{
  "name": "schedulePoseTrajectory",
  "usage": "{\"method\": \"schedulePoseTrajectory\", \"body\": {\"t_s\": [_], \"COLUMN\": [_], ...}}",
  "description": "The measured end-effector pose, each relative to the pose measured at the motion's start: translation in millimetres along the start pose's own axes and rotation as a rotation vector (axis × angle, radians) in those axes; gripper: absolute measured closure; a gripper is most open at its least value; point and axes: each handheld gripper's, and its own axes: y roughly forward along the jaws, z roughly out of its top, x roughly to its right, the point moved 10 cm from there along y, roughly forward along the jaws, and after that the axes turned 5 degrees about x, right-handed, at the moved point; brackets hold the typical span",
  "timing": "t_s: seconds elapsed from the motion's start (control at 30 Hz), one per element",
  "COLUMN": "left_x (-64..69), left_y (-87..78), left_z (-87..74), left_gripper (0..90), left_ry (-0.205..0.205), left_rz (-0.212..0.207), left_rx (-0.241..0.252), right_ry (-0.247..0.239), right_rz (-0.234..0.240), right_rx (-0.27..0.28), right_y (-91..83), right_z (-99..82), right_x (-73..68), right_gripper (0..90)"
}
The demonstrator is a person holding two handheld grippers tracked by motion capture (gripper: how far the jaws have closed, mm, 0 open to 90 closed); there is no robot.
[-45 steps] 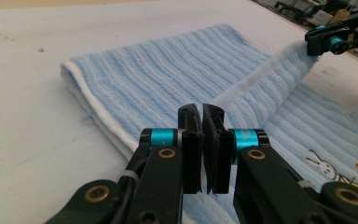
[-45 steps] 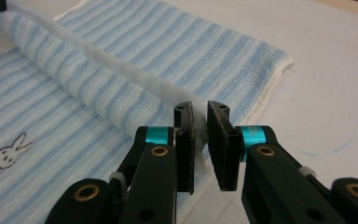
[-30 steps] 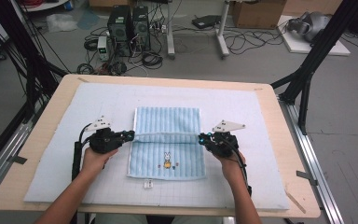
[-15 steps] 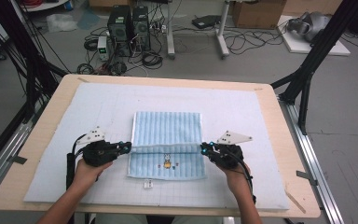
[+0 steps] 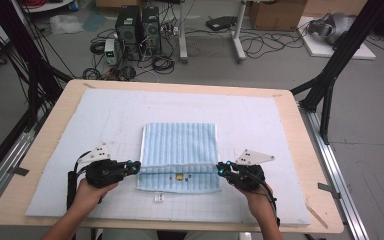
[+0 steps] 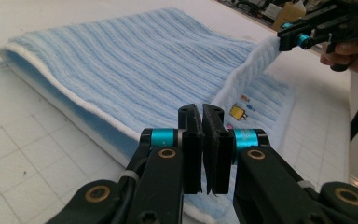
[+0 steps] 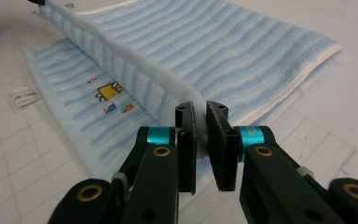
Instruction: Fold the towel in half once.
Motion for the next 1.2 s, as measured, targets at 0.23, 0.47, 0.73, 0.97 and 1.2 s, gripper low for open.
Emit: {"method": "schedulePoseTrajectory", "body": {"t_s": [0.23, 0.47, 0.73, 0.97, 1.2], "left_x": [9.3, 14.0, -12.2, -39.5, -68.3], "left_y": [-4.8, -5.8, 2.8, 21.1, 41.9], "left_z": [-9.6, -10.4, 17.2, 27.7, 28.6], "left_gripper": [86.0, 73.1, 56.7, 56.7, 68.6], "left_ry": [-0.004, -0.021, -0.048, -0.046, -0.019], "left_rz": [-0.043, -0.118, 0.008, 0.109, 0.205], "left_rx": [-0.044, -0.049, 0.043, 0.046, -0.009], "right_ry": [-0.008, 0.026, 0.067, 0.047, 0.007], "right_rz": [0.022, 0.045, 0.028, -0.03, -0.033], "right_rx": [-0.027, -0.052, 0.028, -0.027, -0.112], "right_y": [-4.1, -3.3, -0.4, 25.4, 40.7], "right_z": [-8.7, -15.8, 4.1, 2.5, -7.4], "right_x": [-9.1, -12.3, -5.9, 4.1, 3.7], "right_gripper": [82.4, 61.9, 58.4, 59.2, 76.9]}}
